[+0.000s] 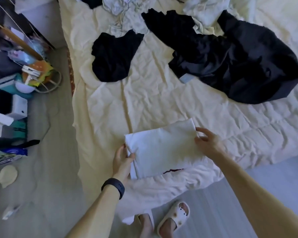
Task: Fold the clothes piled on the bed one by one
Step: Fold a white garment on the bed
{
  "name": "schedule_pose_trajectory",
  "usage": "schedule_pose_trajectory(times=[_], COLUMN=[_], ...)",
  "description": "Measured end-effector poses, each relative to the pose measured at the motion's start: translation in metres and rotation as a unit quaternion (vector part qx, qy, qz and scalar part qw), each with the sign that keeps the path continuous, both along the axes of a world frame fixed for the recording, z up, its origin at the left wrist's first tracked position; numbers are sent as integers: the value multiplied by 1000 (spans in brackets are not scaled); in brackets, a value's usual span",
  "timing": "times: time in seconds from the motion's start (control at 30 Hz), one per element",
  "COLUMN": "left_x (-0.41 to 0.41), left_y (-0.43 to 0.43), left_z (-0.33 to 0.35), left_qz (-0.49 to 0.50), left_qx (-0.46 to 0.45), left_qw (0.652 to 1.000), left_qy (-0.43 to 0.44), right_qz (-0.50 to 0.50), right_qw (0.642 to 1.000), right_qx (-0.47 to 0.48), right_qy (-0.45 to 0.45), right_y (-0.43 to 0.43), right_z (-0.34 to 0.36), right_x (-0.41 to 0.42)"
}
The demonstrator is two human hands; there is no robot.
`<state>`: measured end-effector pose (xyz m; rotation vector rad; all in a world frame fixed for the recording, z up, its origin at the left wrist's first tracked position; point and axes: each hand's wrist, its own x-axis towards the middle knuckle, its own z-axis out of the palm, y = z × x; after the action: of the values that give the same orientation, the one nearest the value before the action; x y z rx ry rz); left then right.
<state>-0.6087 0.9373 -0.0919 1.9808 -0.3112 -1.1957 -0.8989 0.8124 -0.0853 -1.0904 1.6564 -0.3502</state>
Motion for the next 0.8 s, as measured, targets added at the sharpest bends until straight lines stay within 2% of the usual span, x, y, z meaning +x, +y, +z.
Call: schedule_pose_trajectory(times=[0.2,0.43,0.57,0.8], left_x=[-4,-12,-20,-26], left_y=[8,10,10,15], left_z=[-41,-17,-9,-18], left_qz=[20,-15,-21,-3], left_qx=[1,38,58,52], left_qw=[999,999,997,996], left_qy=[-30,-22,-49,-65], right_qz=[-43,-27,-19,-23], right_qw=[999,999,999,1000], right_qx=[7,1,23,8], right_qy=[-29,19,15,7], right_y=[-7,-15,-10,-2], right_z=[-44,-33,-25,-27], right_x=[7,6,2,0])
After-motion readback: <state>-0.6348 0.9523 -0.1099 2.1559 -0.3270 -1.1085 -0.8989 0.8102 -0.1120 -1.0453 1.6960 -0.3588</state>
